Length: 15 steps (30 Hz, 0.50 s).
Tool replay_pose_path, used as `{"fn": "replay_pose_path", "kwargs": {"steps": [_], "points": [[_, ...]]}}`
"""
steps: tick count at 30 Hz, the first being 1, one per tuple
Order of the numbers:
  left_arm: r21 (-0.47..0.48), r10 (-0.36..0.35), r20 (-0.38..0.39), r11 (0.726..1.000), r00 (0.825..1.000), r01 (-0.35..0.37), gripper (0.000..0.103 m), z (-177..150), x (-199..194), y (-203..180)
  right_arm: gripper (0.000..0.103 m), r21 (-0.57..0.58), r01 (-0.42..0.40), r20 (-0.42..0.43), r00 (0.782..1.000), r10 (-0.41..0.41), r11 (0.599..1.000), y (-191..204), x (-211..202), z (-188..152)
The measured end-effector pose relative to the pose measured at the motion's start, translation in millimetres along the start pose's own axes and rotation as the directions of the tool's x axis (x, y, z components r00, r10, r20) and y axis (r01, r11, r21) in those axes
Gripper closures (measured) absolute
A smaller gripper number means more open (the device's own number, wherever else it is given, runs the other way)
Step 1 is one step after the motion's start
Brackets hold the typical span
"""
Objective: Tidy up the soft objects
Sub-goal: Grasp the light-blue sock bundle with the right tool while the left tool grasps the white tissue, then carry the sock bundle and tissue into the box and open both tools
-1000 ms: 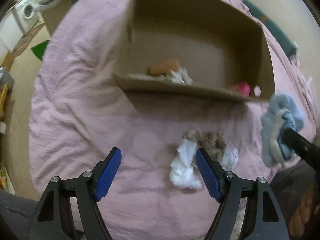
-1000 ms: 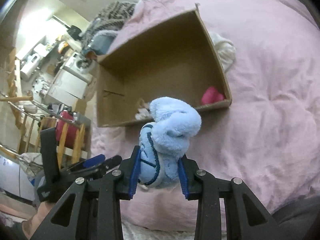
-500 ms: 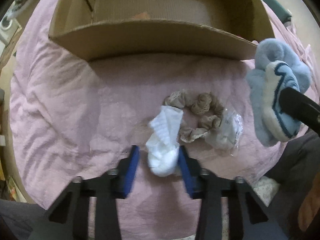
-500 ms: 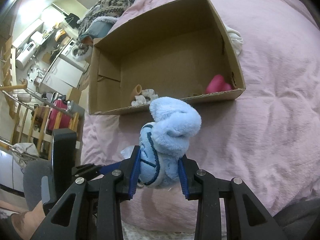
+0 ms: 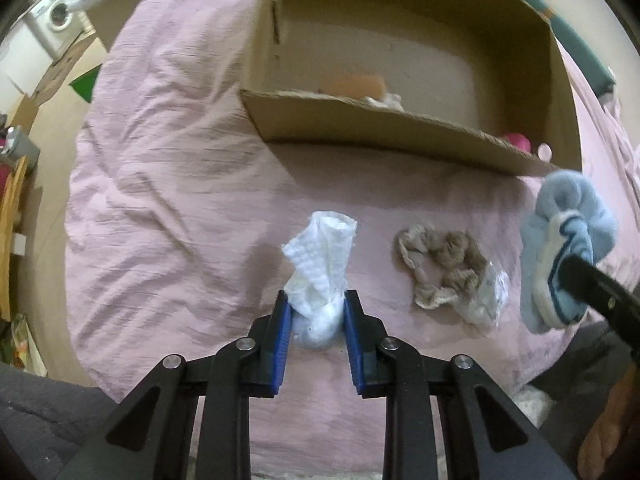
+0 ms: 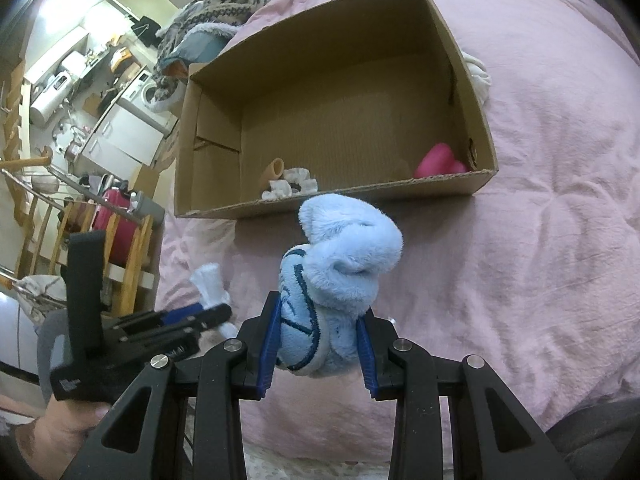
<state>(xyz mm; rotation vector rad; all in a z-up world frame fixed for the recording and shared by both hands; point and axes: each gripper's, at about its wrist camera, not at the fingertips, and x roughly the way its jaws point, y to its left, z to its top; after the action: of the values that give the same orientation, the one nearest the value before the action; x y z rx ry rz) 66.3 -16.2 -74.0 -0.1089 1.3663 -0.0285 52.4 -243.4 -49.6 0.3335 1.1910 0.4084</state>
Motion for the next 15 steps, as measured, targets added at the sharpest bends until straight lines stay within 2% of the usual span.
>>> {"fn": "replay_pose_path", "kwargs": {"steps": [4, 8, 15], "points": [[-0.016, 0.012, 0.037, 1.000, 0.999, -0.011, 0.080, 6, -11, 12, 0.066, -0.011, 0.006, 0.004, 1.000, -0.005, 1.000, 2, -1, -1], [-0.011, 0.029, 0.101, 1.000, 0.994, -0.028, 0.080, 4, -22, 5, 0.065, -0.015, 0.007, 0.011, 1.000, -0.007, 1.000, 3, -3, -1], [-0.014, 0.063, 0.218, 0.998, 0.974, -0.061, 0.080, 8, -39, 5, 0.065, -0.032, 0.008, 0.048, 0.999, -0.006, 0.999, 6, -9, -1]]}}
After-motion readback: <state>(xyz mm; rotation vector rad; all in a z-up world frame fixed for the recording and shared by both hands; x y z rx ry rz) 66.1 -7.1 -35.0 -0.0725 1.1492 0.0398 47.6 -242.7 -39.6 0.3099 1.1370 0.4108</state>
